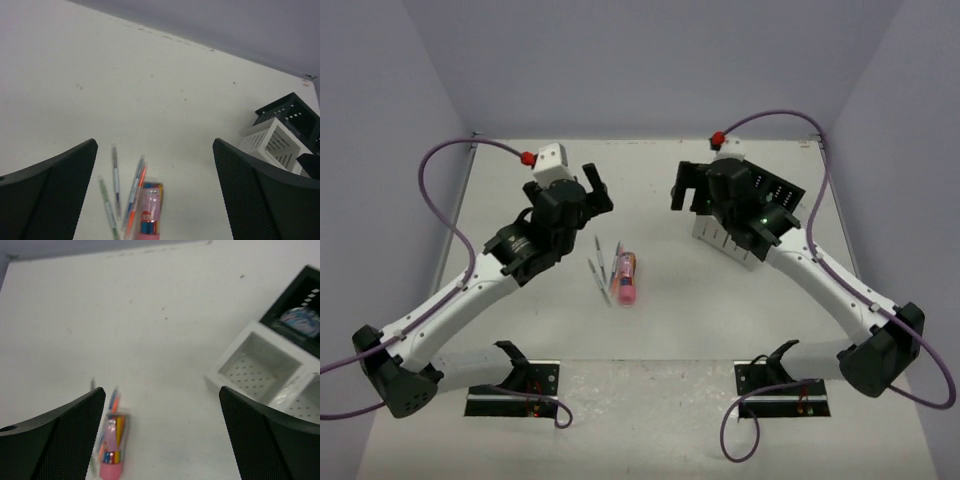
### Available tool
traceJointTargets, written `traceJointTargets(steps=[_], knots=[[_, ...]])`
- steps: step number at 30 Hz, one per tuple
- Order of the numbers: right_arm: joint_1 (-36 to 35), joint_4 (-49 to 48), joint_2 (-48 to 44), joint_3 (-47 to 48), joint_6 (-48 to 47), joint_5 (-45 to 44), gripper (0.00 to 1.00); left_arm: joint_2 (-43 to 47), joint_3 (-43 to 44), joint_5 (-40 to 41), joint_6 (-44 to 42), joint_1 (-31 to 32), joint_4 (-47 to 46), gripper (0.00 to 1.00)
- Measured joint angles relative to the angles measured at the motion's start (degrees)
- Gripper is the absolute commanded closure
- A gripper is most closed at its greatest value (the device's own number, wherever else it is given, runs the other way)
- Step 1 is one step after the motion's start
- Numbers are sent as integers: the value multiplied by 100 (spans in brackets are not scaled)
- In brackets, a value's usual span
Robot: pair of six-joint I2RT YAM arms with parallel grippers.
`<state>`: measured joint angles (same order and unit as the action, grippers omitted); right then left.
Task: Sort the stationery into containers
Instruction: Pick up the pen from the center of the board.
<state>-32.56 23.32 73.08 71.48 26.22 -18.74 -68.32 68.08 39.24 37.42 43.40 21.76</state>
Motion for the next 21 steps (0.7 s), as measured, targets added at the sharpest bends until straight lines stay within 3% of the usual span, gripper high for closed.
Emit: traceJointTargets(steps=[6, 10, 15, 21], knots=[[-1226, 423, 1060, 243, 272, 17, 1, 1283, -653, 558, 719, -7, 1574, 0], [-1538, 598, 1659, 515, 411, 35, 4, 1680, -1358, 646, 1004, -73, 1723, 2], [-1585, 659, 1486, 466, 535, 7, 10, 430, -1866, 59, 1356, -569, 1441, 17], [-1576, 655, 446, -83, 530, -204, 11, -1241, -1727, -656, 1801, -739, 1341, 22]])
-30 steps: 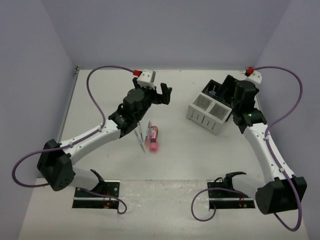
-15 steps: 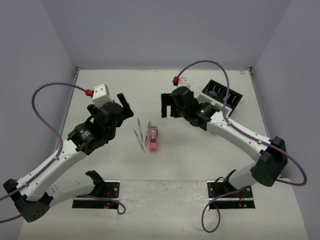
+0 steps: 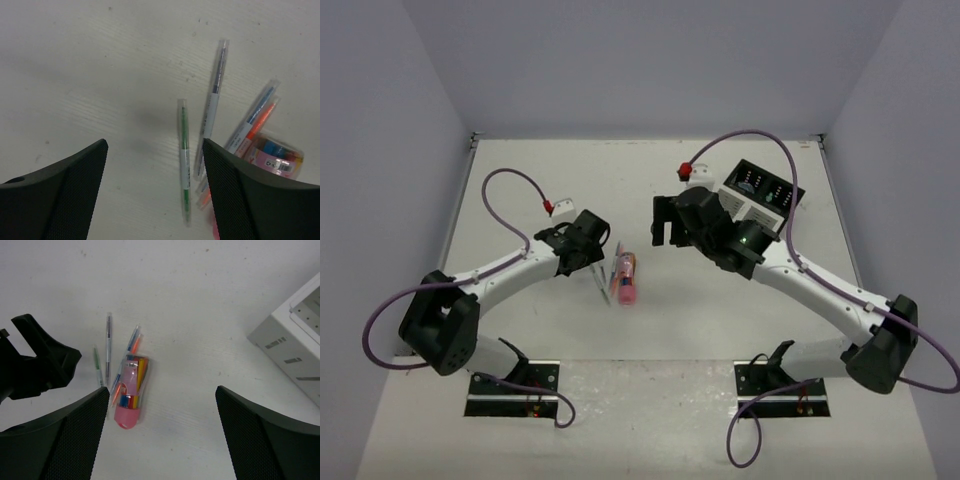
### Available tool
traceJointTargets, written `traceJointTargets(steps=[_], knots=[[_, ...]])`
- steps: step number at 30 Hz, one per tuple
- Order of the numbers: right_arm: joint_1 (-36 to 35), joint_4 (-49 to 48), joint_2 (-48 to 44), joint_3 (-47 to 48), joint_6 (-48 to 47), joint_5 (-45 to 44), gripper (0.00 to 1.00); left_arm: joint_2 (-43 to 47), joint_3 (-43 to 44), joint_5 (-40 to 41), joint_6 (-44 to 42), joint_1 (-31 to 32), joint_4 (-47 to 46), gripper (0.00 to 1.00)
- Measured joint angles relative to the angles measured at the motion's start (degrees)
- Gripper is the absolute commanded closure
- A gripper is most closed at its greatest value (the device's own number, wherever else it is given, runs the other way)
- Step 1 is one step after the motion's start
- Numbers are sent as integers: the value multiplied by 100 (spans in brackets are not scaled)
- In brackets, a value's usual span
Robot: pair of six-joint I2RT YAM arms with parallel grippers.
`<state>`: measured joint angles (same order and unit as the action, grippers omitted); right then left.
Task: Sort the stationery into containers
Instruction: Pick up the pen from the center of the board.
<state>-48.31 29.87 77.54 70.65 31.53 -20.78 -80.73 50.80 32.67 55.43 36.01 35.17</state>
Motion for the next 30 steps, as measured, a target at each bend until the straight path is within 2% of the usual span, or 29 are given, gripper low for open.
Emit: traceJointTargets(steps=[5, 12, 16, 19, 23, 24, 25, 28, 30], knots=[[5, 9, -639, -418, 0, -266, 11, -474, 273, -314, 286, 0, -130, 30], [39, 30, -876, -751, -4, -521, 11, -1304, 426, -497, 704, 0, -102, 43], [63, 32, -949, -828, -11, -574, 11, -1604, 433, -530, 858, 0, -96, 54], [67, 32, -975, -832, -20, -578, 11, -1693, 472, -522, 924, 0, -110, 79], [72, 32, -1024, -832, -27, -586, 12, -1734, 496, -458, 1027, 0, -129, 90], [72, 32, -1050, -833, -29, -604, 12, -1726, 480, -444, 1060, 0, -142, 97], [72, 32, -1075, -836, -32, -630, 12, -1706, 454, -438, 1094, 0, -166, 100], [72, 22, -1202, -882, -55, -652, 11, -1548, 269, -403, 1223, -3, -294, 100], [72, 14, -1310, -933, -76, -632, 7, -1358, 71, -370, 1286, -17, -287, 100]])
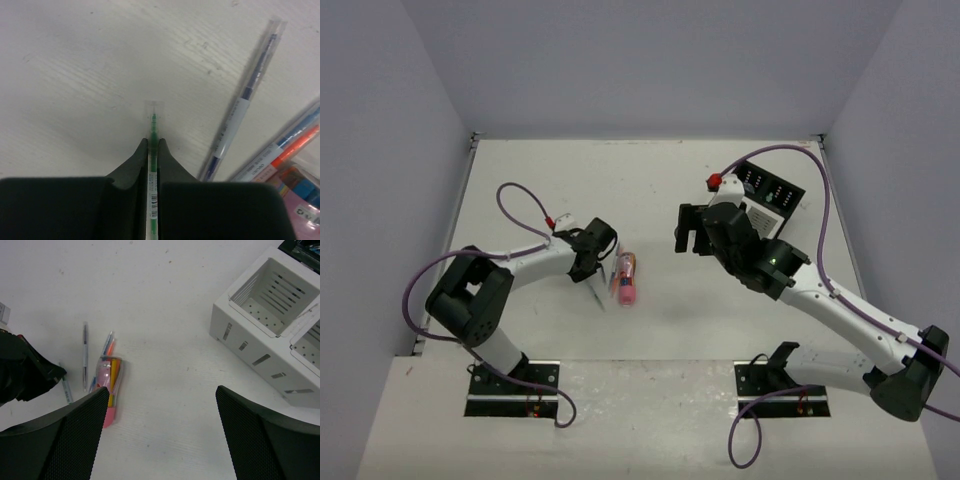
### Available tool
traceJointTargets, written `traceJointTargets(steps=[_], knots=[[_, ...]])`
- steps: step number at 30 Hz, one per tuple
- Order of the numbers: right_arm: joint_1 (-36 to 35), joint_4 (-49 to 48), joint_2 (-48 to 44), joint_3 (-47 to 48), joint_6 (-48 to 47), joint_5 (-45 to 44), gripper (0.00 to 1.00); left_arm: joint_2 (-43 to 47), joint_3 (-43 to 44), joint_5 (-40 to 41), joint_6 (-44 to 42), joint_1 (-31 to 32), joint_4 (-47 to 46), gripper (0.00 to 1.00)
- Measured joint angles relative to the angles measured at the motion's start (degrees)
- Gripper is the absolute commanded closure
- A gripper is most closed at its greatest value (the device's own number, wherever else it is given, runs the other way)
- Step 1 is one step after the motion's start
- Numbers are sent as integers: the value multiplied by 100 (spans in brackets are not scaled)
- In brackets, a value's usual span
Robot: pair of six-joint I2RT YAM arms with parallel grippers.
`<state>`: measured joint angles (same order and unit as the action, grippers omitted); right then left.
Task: Sort the stationery into containers
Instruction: Pick up the pen from the center of the board, then place the pen in the storage box.
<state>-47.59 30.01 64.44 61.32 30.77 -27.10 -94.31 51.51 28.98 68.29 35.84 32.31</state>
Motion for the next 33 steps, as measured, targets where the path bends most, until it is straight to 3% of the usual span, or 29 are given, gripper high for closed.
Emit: traceJointTargets(steps=[5, 9, 15, 19, 23, 30, 33], knots=[[5, -218, -219, -152, -103, 569, 7, 1126, -600, 121, -271, -23, -119, 100], [14, -718, -348, -406, -234, 1699, 6, 2509, -908, 11, -1052, -20, -758, 100], [2, -1669, -223, -612, -273, 3721, 8, 4474, -1602, -981, -2352, 88, -2747, 100], [-2, -1847, -73, -606, -226, 4041, 7, 5175, -2101, -1874, -2997, 289, -4205, 100], [-9, -1468, -681, -758, -71, 3099, 5, 4775, -1941, -2473, -3461, 344, -5305, 100], [12, -152, -3857, -754, 402, 395, 5, 2117, -308, -2833, -4182, 745, -7085, 100], [14, 160, -4485, -605, 499, -207, 4, 1178, 320, -2892, -4386, 876, -7591, 100]])
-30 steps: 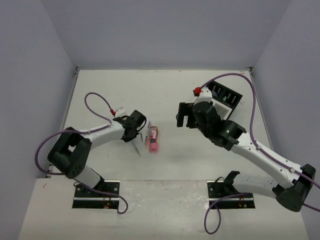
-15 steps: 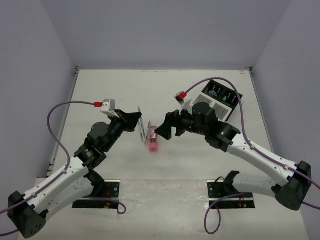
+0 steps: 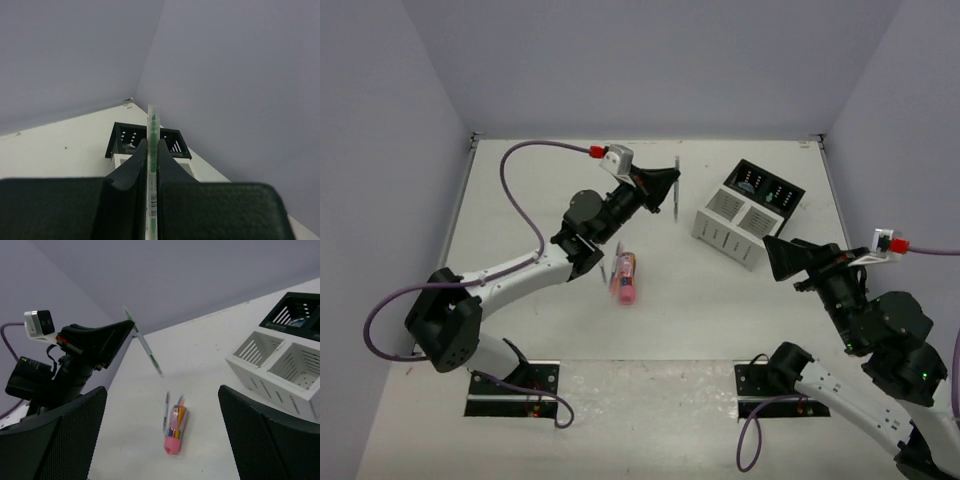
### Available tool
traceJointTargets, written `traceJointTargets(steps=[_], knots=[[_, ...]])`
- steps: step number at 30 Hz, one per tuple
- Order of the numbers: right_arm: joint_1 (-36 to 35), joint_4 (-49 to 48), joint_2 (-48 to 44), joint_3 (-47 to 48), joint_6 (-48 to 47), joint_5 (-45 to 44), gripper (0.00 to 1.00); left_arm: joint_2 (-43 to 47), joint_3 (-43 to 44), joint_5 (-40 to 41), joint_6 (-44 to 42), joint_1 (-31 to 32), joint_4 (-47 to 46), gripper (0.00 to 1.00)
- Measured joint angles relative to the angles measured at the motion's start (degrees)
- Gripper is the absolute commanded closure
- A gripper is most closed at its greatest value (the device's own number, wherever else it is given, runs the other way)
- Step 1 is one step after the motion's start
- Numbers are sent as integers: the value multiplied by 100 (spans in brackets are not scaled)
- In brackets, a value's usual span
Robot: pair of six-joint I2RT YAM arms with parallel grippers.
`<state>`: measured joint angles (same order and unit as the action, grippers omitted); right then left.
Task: Sort the stationery into containers
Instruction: Place the pen in the storage box.
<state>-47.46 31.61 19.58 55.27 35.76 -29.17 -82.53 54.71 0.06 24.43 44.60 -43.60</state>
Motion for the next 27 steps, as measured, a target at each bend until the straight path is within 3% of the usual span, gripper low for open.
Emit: traceJointTargets(steps=[7, 14, 21, 27], knots=[[-1, 1032, -169, 45, 32, -447, 3, -2022, 1766, 66, -968, 426, -1238, 100], [-1, 1355, -429, 43, 29, -417, 3, -3580, 3216, 234, -1548, 636, -1413, 100], [-1, 1385, -558, 37, 25, -243, 2, -4263, 3439, 468, -1612, 608, -1597, 100], [-1, 1384, -578, -62, -44, -28, 2, -4530, 3070, 663, -1543, 605, -1955, 97]])
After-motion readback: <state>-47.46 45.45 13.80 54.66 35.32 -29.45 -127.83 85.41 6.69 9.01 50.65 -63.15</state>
